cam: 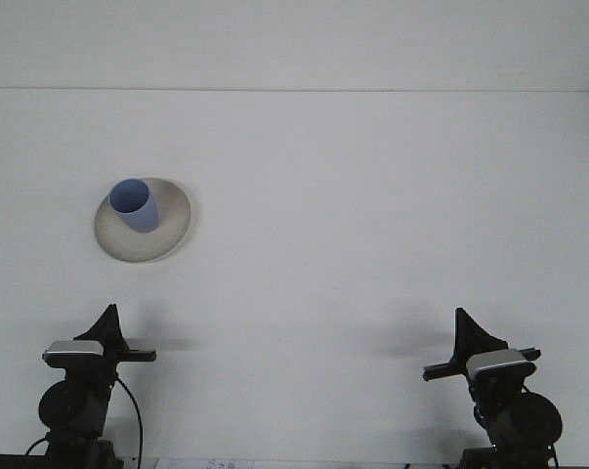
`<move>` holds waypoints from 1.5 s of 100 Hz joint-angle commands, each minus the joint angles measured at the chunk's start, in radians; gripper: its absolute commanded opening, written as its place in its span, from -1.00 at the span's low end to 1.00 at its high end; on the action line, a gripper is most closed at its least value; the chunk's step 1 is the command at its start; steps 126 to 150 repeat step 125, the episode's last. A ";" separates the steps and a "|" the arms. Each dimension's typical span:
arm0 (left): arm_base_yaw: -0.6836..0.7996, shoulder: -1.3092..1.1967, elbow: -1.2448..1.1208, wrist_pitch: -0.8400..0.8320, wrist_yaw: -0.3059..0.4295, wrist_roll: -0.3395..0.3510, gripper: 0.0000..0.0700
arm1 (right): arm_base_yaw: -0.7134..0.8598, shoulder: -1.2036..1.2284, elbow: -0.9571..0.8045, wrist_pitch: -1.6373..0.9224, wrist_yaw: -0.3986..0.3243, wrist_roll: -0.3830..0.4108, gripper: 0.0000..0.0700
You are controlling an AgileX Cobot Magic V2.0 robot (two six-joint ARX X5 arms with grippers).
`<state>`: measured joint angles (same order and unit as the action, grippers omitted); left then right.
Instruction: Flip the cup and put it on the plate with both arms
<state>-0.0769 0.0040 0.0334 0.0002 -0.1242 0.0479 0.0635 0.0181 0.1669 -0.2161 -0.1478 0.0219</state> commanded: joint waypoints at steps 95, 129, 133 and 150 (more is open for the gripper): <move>-0.002 -0.001 -0.019 0.013 0.001 0.012 -0.96 | -0.069 -0.017 -0.154 0.112 -0.010 0.004 -0.99; -0.002 -0.001 -0.019 0.013 0.001 0.012 -0.96 | -0.069 -0.017 -0.154 0.112 -0.010 0.003 -0.99; -0.002 -0.001 -0.019 0.013 0.001 0.012 -0.96 | -0.069 -0.017 -0.154 0.112 -0.010 0.003 -0.99; -0.002 -0.001 -0.019 0.013 0.001 0.012 -0.96 | -0.069 -0.017 -0.154 0.112 -0.010 0.003 -0.99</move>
